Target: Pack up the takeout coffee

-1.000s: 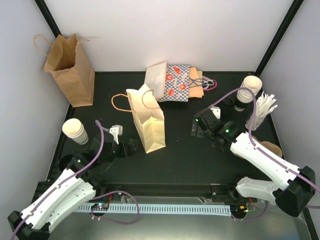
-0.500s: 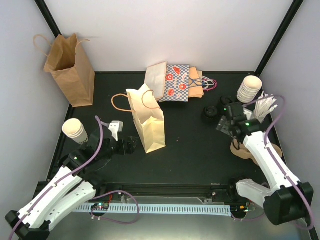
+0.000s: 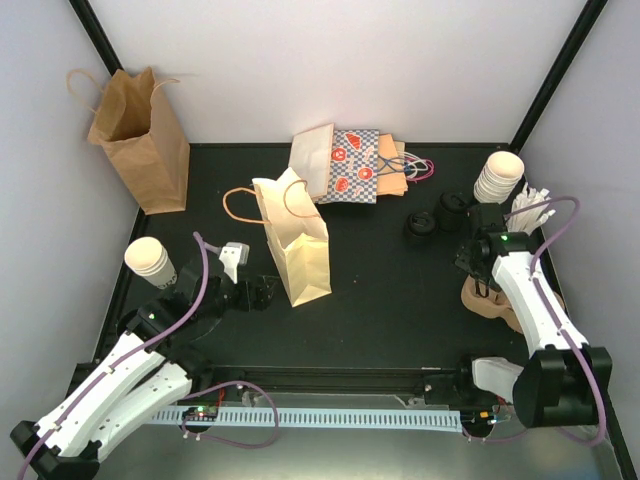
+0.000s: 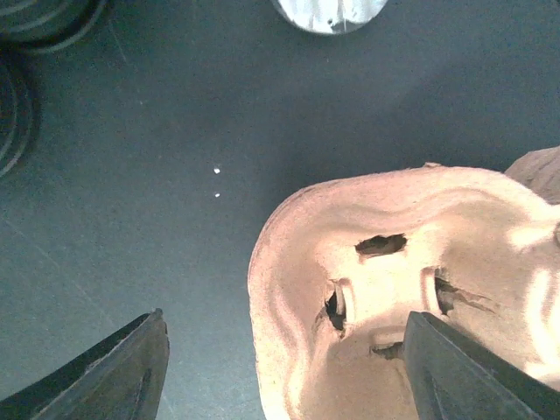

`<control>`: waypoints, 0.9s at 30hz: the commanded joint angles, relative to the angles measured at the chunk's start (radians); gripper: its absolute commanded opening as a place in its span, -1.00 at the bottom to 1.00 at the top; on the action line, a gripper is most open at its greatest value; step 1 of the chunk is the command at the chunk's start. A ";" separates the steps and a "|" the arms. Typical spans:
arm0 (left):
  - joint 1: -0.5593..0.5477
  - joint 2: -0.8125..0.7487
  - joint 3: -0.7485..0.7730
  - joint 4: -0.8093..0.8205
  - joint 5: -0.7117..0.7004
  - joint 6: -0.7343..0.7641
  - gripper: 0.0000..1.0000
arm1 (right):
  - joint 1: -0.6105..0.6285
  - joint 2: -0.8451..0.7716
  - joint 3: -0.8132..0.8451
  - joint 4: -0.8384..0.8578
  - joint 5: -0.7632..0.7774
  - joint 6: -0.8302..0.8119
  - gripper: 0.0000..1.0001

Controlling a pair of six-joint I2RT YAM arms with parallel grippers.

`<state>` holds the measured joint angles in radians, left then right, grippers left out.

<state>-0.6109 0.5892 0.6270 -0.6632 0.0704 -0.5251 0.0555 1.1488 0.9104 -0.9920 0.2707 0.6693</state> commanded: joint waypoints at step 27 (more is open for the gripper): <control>-0.003 -0.009 0.025 0.011 0.003 0.023 0.98 | -0.004 0.131 0.030 -0.003 -0.034 -0.011 -0.11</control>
<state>-0.6109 0.5888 0.6270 -0.6624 0.0711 -0.5220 0.0555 1.2819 0.9157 -0.9909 0.2295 0.6556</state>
